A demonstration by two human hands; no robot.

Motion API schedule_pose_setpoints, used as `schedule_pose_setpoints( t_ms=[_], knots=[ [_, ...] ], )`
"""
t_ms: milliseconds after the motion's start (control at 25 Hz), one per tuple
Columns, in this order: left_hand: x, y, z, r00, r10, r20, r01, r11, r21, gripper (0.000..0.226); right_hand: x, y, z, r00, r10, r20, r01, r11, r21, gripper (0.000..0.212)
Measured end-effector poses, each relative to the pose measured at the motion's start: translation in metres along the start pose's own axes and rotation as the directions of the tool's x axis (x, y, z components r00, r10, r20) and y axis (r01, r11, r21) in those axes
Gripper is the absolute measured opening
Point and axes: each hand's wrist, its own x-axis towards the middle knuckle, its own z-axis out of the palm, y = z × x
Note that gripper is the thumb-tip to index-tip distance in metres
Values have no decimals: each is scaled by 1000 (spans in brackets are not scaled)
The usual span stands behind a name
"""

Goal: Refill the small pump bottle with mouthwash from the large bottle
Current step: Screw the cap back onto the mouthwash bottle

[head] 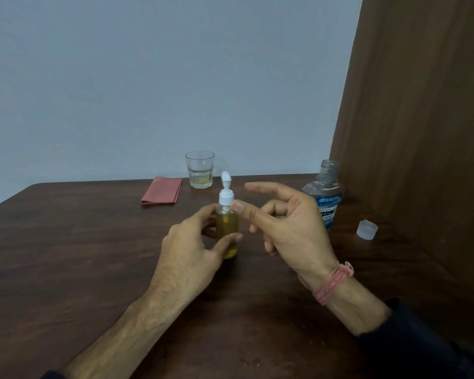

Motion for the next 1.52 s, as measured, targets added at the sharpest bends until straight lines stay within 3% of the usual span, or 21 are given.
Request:
schedule_pose_setpoints(
  t_ms=[160,280,360,440,520,640,720,760,840,1040,1200,1280,1400,1440,1520],
  knots=[
    [2,-4,-3,998,-47,-36,45,998,-53,65,-5,-15,-5,946,-299,-126,294,954,-57,18],
    [0,-3,-2,996,-73,-51,70,996,-64,84,2,-30,-24,794,-501,-346,471,865,-171,29],
    [-1,-2,-2,993,-77,-86,70,994,-80,108,14,-35,-49,688,-518,-508,465,852,-239,27],
    [-2,-1,-3,987,-40,-153,21,992,-127,113,25,-32,-82,625,-456,-633,320,890,-325,17],
    [-3,2,-3,967,26,-253,-65,987,-148,107,32,-18,-117,630,-346,-696,16,901,-433,5],
    [-6,9,-4,933,136,-334,-193,971,-144,92,34,9,-151,712,-11,-702,-482,719,-500,4],
    [-12,19,0,935,214,-284,-272,944,-185,70,33,22,-158,703,213,-679,-668,525,-527,17],
    [-17,24,4,945,228,-234,-280,934,-220,61,32,26,-160,689,284,-667,-709,455,-539,24],
    [-25,33,17,974,203,-98,-223,933,-283,60,31,28,-162,662,386,-642,-746,413,-522,30],
    [-10,48,55,974,38,223,25,961,-274,92,32,38,-162,642,498,-583,-760,319,-566,21],
    [13,70,83,961,17,277,68,953,-296,104,37,48,-158,689,432,-582,-724,424,-543,23],
    [23,80,93,962,5,273,89,940,-329,96,35,49,-155,717,374,-587,-686,524,-505,22],
    [28,86,103,978,-14,209,100,908,-406,73,32,42,-146,790,231,-569,-518,747,-416,20],
    [28,85,104,983,-25,182,101,901,-422,65,32,39,-142,802,205,-561,-445,831,-333,21],
    [26,79,101,990,-35,140,89,908,-409,53,37,32,-134,814,263,-518,-299,954,15,22]
  ],
)
